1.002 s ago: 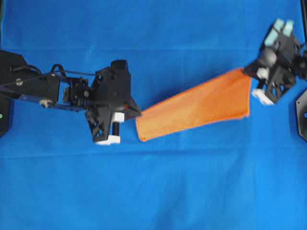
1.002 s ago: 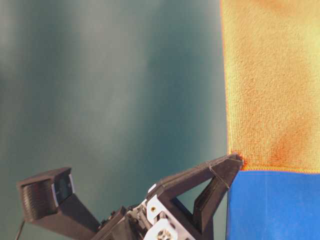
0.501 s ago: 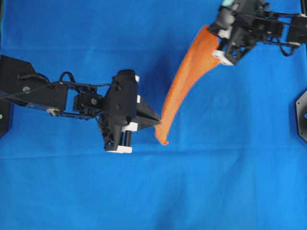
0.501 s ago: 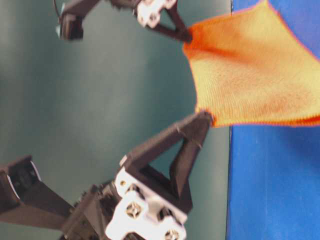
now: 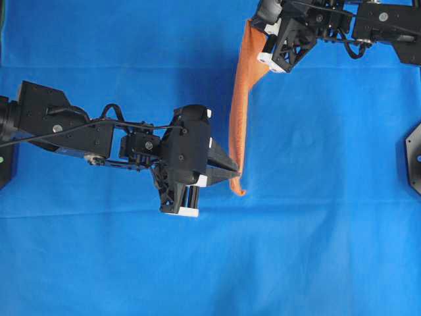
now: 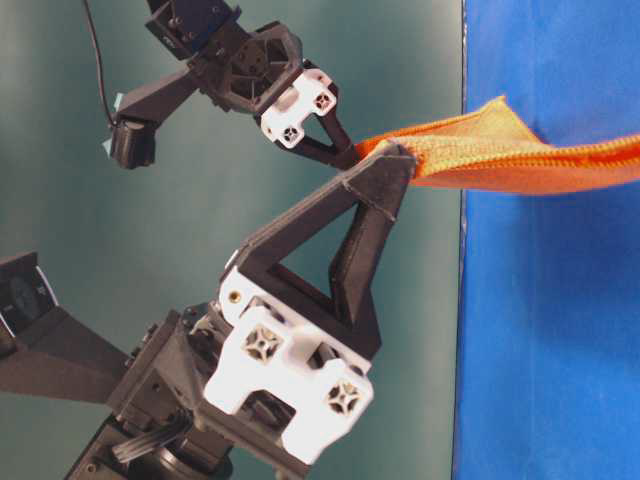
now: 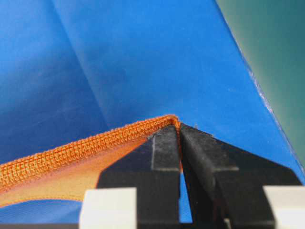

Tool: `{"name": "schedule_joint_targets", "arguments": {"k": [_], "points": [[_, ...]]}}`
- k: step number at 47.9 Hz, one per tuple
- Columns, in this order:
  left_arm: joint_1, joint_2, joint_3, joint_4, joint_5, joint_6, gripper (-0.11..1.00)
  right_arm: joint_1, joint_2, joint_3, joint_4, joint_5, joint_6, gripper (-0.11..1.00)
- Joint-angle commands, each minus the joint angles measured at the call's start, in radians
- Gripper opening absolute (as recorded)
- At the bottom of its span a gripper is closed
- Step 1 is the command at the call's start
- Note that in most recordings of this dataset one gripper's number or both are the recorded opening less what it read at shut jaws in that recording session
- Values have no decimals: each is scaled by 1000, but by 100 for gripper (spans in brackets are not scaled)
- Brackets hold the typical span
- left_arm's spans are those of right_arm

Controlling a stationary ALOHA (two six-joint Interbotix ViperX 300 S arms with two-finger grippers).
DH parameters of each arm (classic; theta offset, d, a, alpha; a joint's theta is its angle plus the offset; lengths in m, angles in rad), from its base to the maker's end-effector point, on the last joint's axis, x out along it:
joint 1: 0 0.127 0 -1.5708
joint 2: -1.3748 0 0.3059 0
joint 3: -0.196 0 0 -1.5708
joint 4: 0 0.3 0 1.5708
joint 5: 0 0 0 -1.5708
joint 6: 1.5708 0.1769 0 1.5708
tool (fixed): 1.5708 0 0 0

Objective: Fold the orange towel.
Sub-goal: 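Lay the strip vertically, right gripper at top, left gripper at bottom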

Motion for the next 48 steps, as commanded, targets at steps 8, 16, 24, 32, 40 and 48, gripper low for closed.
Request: {"name": "schedule_joint_targets", "arguments": {"k": [8, 16, 24, 32, 40, 48], "points": [[-15, 34, -80, 0, -31, 3, 2, -9, -52, 21, -3, 0, 0, 3], [-21, 124, -192, 0, -29, 6, 2, -9, -115, 81, -3, 34, 3, 3], [-31, 212, -299, 2, -29, 29, 2, -11, -184, 144, -3, 86, 5, 3], [-31, 256, -336, 2, -28, 34, 2, -9, -186, 153, -3, 144, 2, 3], [-31, 225, -258, 2, -37, 9, 2, -5, -123, 115, -3, 129, -5, 3], [-51, 172, -133, -5, -86, -8, 2, 20, -11, 37, -3, 61, -26, 3]]}}
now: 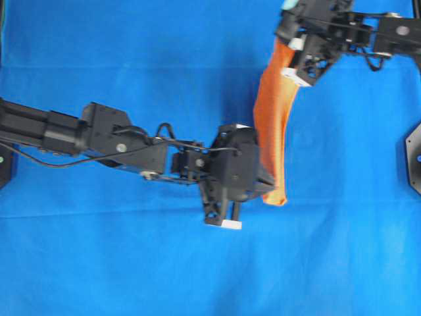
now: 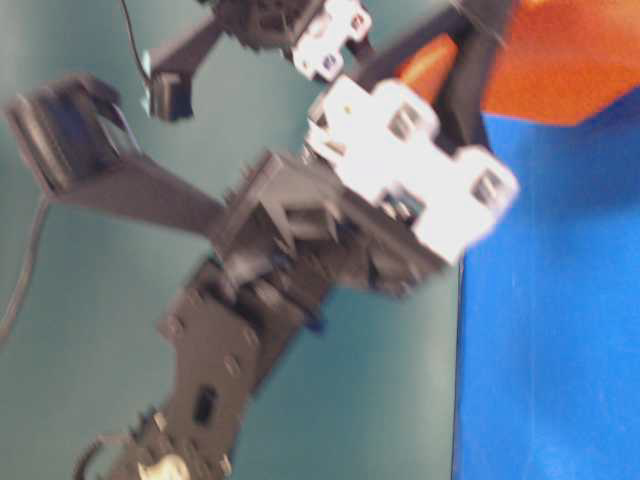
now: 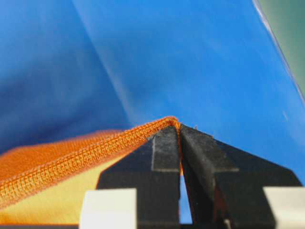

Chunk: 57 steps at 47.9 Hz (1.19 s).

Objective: Fold the orange towel.
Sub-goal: 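Lay the strip vertically, right gripper at top, left gripper at bottom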

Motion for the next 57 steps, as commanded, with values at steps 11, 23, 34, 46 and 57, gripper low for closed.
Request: {"name": "schedule_joint_targets", "arguments": {"k": [11, 23, 34, 46, 57], "points": [[-60, -143, 206, -3, -114, -74, 2, 37, 169, -187, -3, -67, -40, 3], [-61, -195, 327, -3, -121, -143, 2, 48, 229, -232, -3, -81, -57, 3], [-60, -175, 330, -3, -140, -143, 2, 48, 227, -224, -5, -106, -63, 3], [-51, -149, 308, -3, -176, -143, 2, 48, 225, -221, -5, -135, -104, 3], [-46, -135, 295, -3, -176, -143, 2, 46, 224, -219, -5, -163, -147, 4]]}}
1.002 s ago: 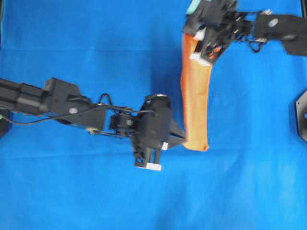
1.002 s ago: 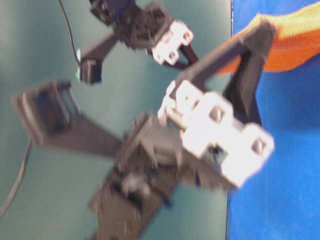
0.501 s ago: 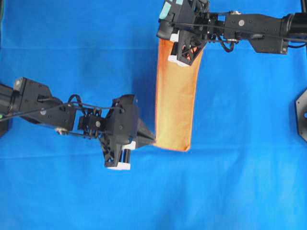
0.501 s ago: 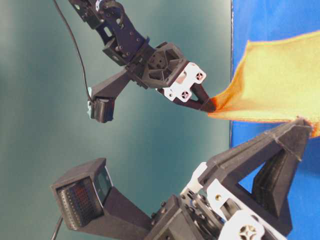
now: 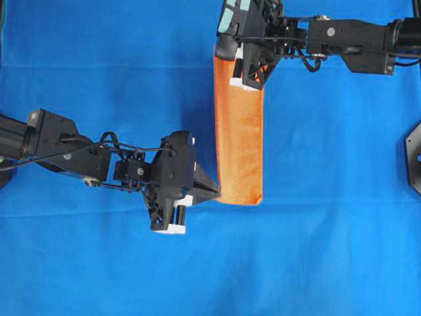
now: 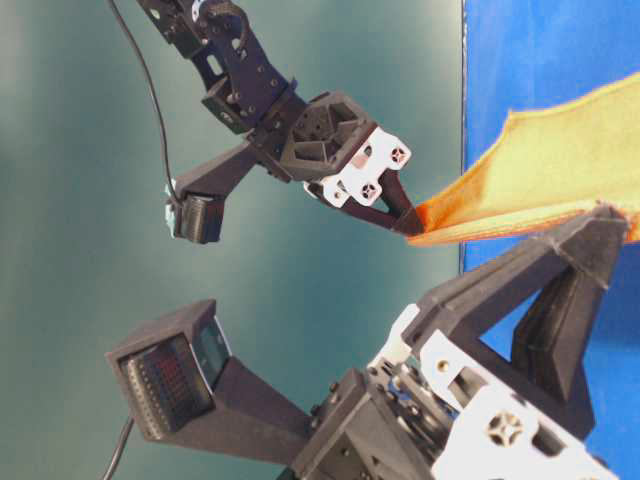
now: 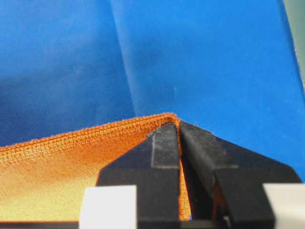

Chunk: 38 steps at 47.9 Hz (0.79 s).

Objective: Fold the orange towel.
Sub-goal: 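Lay the strip vertically, right gripper at top, left gripper at bottom, then open both grippers and withdraw them from the vertical towel strip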

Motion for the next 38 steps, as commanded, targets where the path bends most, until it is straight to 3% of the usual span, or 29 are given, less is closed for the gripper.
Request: {"name": "schedule_joint_targets", "arguments": {"k": [1, 5, 9, 12, 15, 21, 24, 38], "points": [[-6, -8, -23, 0, -8, 0, 2, -8, -21, -11, -3, -14, -11, 4], [-2, -8, -23, 0, -8, 0, 3, -6, -21, -11, -3, -23, -12, 9], [5, -9, -18, 0, -6, -2, 5, -6, -21, -11, -5, -21, -14, 33], [8, -11, -17, 0, -2, -5, 17, -6, -20, -11, -5, -21, -15, 52], [9, -12, -15, 0, 0, -3, 34, -6, -21, -11, -5, -20, -15, 63], [17, -25, -9, 0, 21, 6, 74, -6, -23, -9, -3, -6, -15, 55], [18, -44, -6, 0, 51, 8, 86, -6, -26, -9, -5, 3, -15, 55], [20, -206, 55, 2, 207, 6, 79, -6, -143, 83, -2, 18, 0, 56]]}}
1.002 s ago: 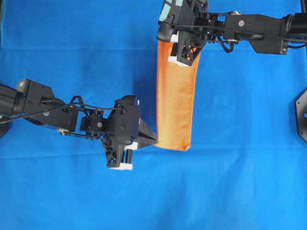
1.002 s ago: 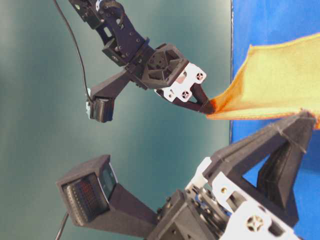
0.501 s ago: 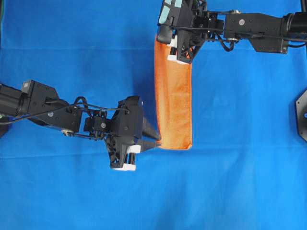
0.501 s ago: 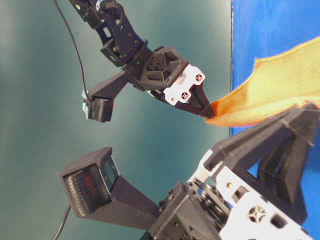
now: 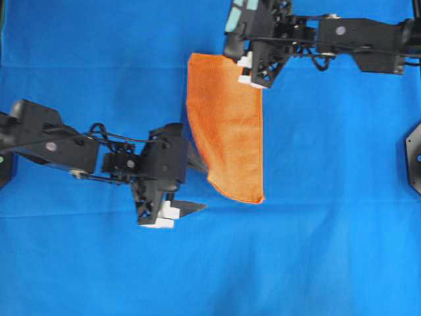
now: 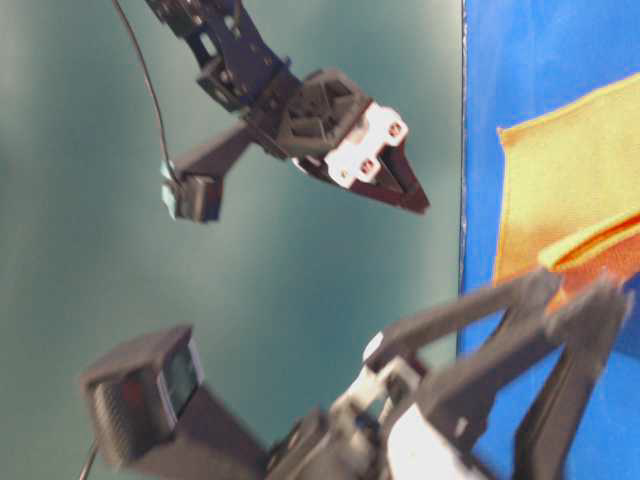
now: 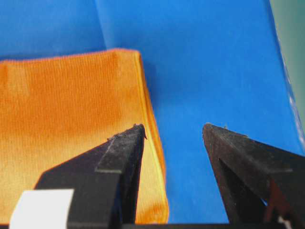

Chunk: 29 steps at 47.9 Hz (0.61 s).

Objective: Fold the orange towel.
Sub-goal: 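Open both grippers and withdraw them from the vertical towel strip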

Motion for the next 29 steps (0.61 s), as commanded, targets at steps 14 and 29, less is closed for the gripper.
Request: {"name": "schedule_joint_targets", "arguments": {"k": [14, 29], "points": [[58, -236, 143, 3, -72, 3, 79, 18, -287, 235, 49, -100, 21, 56], [204, -331, 262, 5, -253, 37, 79, 77, -515, 466, 92, -285, 109, 56]]}}
